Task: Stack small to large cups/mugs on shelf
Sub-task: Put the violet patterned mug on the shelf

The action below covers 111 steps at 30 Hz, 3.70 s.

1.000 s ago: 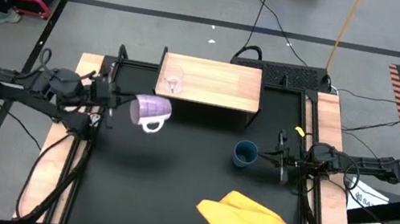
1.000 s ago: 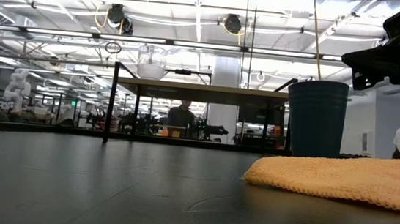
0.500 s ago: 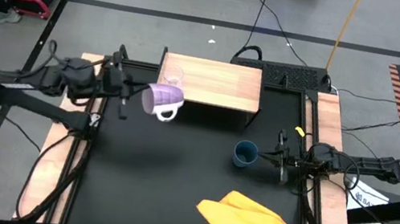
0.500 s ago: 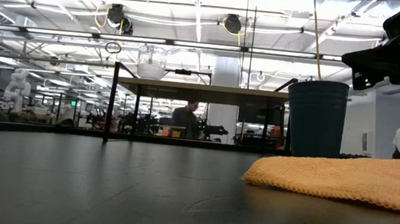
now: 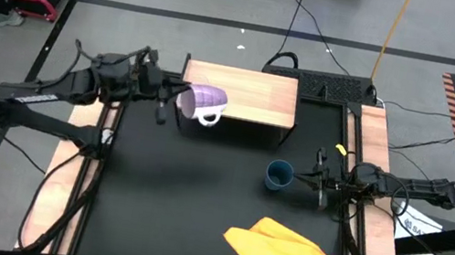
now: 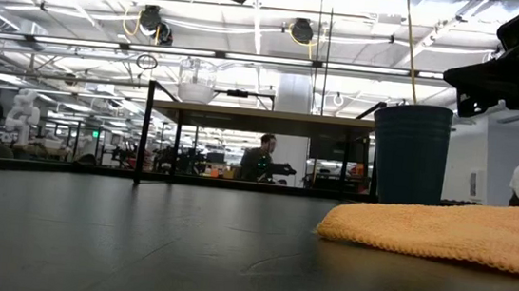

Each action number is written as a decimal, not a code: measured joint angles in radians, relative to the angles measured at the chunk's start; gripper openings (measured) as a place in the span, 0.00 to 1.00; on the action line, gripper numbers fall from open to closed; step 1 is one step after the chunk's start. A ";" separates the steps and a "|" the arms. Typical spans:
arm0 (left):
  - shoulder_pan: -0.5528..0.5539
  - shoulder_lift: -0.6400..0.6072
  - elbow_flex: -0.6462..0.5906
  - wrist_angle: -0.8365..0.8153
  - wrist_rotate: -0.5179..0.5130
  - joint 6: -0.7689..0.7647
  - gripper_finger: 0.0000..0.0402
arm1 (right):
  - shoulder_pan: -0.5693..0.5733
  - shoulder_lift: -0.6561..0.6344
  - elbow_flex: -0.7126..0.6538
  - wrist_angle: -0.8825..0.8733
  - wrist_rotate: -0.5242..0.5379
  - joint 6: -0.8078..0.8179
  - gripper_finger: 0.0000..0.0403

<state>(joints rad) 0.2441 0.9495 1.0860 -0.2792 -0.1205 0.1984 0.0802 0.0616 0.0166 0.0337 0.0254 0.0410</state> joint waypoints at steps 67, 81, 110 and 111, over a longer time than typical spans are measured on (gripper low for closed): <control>0.296 0.662 0.803 -0.613 0.209 0.096 0.02 | 0.000 0.003 0.000 -0.001 0.000 -0.002 0.00; 0.304 0.742 0.802 -0.462 0.289 0.058 0.02 | 0.000 0.003 0.000 -0.001 0.001 -0.001 0.00; 0.395 0.797 0.802 -0.586 0.319 0.119 0.02 | 0.000 0.045 0.000 0.004 0.005 -0.001 0.00; 0.395 0.797 0.802 -0.599 0.317 0.121 0.02 | 0.000 0.045 0.000 0.005 0.005 -0.001 0.00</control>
<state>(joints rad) 0.6392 1.7466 1.8885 -0.8777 0.1966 0.3199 0.0803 0.1062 0.0170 0.0383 0.0308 0.0402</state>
